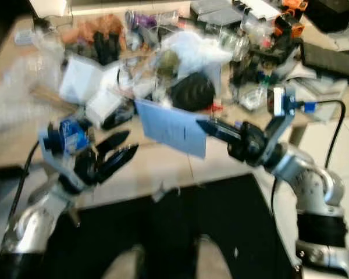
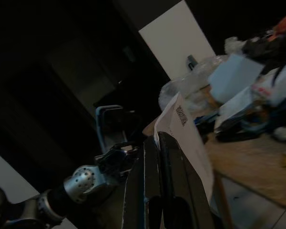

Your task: Picking trash to rubbish bin

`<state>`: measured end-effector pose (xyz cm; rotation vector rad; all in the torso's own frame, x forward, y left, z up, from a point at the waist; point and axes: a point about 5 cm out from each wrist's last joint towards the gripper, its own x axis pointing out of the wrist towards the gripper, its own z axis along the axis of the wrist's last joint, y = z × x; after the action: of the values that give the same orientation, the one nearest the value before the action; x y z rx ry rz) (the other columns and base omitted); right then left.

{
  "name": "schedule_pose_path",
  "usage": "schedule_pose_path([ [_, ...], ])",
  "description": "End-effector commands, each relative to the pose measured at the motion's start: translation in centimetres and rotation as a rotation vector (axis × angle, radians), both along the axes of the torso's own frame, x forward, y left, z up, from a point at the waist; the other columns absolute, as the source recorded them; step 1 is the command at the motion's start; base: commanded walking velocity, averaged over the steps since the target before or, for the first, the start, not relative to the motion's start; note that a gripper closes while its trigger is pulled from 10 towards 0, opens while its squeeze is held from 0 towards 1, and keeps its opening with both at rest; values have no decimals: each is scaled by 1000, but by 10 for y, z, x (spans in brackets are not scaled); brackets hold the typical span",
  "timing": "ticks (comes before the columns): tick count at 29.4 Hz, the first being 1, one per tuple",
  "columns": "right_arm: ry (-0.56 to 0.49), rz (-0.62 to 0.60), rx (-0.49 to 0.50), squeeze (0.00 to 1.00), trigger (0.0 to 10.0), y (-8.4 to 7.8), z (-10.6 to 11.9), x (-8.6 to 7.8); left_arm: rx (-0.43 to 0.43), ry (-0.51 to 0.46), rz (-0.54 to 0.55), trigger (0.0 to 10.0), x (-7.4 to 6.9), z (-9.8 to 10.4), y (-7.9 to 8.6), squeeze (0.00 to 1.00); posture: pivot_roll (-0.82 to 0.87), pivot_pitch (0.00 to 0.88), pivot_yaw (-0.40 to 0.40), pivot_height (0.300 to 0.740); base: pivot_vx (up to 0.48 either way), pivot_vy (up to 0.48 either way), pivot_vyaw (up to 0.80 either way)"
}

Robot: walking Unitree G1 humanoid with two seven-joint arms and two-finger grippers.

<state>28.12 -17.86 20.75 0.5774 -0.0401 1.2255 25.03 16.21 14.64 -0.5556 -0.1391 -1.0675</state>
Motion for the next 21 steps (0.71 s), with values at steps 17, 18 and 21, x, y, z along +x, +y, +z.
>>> schedule_pose_path([
  [17,6,-161,-51,0,10000,-6,-2,19,20,8,-14,10000,-5,-2,6,0,-37,155,-4,740,-141,0,0],
  [18,6,-170,-55,0,10000,-6,-2,21,20,8,-14,10000,-4,-1,6,0,-36,158,-1,740,0,0,0],
  [21,6,-194,-65,0,10000,-6,-3,24,20,7,-15,10000,-4,-1,6,0,-36,158,-1,740,0,0,0],
])
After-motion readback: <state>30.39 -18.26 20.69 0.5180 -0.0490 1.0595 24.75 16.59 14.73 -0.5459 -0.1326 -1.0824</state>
